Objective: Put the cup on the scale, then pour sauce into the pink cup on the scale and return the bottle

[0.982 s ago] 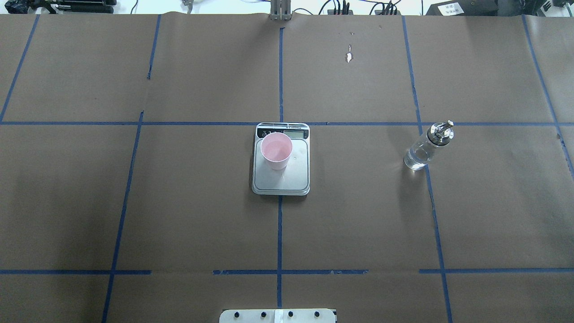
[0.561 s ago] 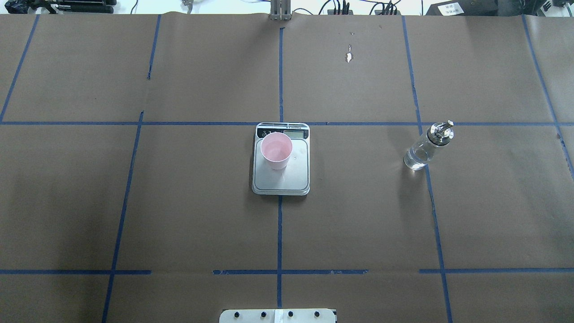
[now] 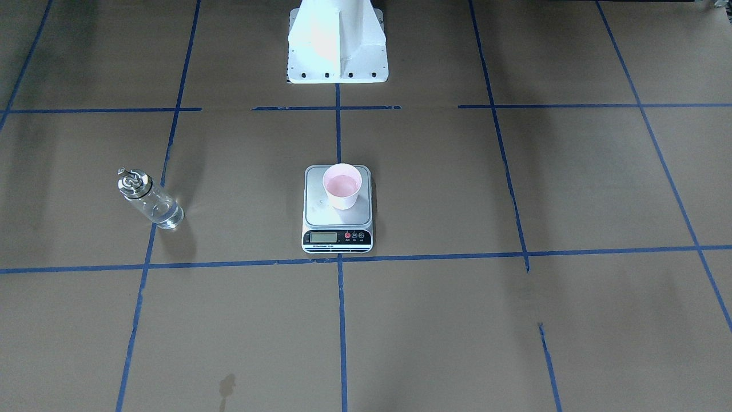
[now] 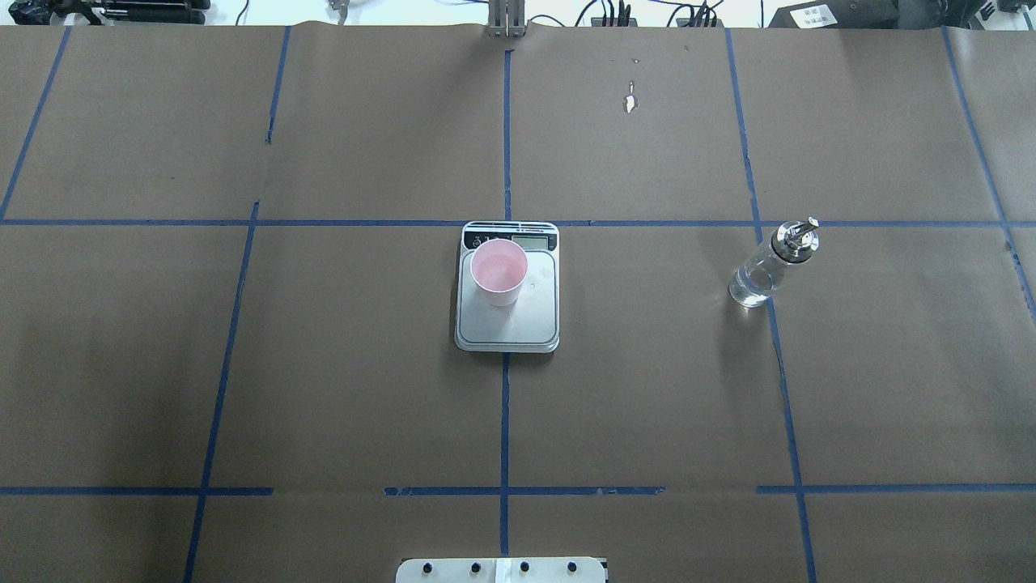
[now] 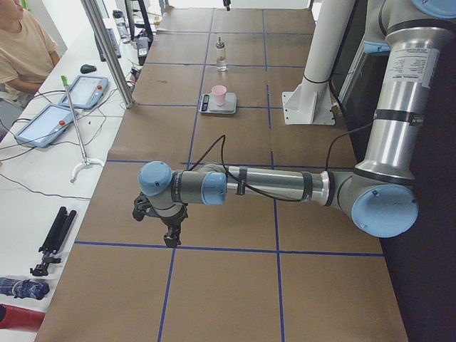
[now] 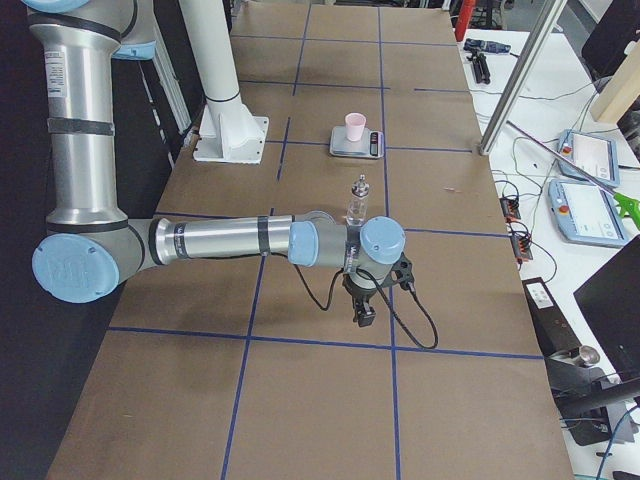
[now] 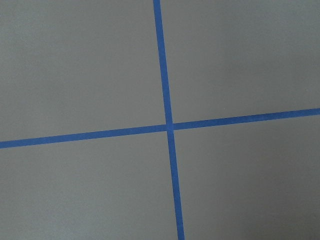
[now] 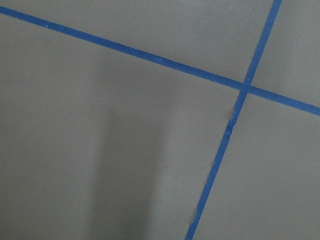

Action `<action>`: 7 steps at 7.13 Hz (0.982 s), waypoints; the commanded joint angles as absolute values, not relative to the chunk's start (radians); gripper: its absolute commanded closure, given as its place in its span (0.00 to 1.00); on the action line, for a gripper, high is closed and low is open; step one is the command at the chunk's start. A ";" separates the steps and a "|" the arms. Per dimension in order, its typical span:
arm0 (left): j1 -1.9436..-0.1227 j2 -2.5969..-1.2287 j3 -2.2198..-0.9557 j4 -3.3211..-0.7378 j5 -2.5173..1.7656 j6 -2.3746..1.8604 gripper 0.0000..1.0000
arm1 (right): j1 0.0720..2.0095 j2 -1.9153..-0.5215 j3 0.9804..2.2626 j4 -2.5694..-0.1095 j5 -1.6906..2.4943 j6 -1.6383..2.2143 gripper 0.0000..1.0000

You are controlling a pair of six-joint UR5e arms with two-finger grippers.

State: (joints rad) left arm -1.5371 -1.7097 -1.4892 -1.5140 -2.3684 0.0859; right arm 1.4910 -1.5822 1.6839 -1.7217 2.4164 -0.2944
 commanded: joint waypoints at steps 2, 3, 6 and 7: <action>-1.537 -1.709 -1.485 -1.514 -2.368 0.086 0.00 | 1.491 -1.578 1.686 -1.721 2.418 -0.293 0.00; -1.537 -1.710 -1.483 -1.514 -2.368 0.086 0.00 | 1.491 -1.575 1.686 -1.721 2.418 -0.293 0.00; -1.537 -1.710 -1.483 -1.514 -2.368 0.081 0.00 | 1.491 -1.574 1.697 -1.721 2.427 -0.291 0.00; -1.537 -1.710 -1.483 -1.516 -2.368 0.083 0.00 | 1.491 -1.572 1.697 -1.721 2.427 -0.290 0.00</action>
State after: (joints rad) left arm -1.5371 -1.7103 -1.4832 -1.5147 -2.3685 0.0825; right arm 1.4910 -1.5734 1.6935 -1.7211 2.4242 -0.2912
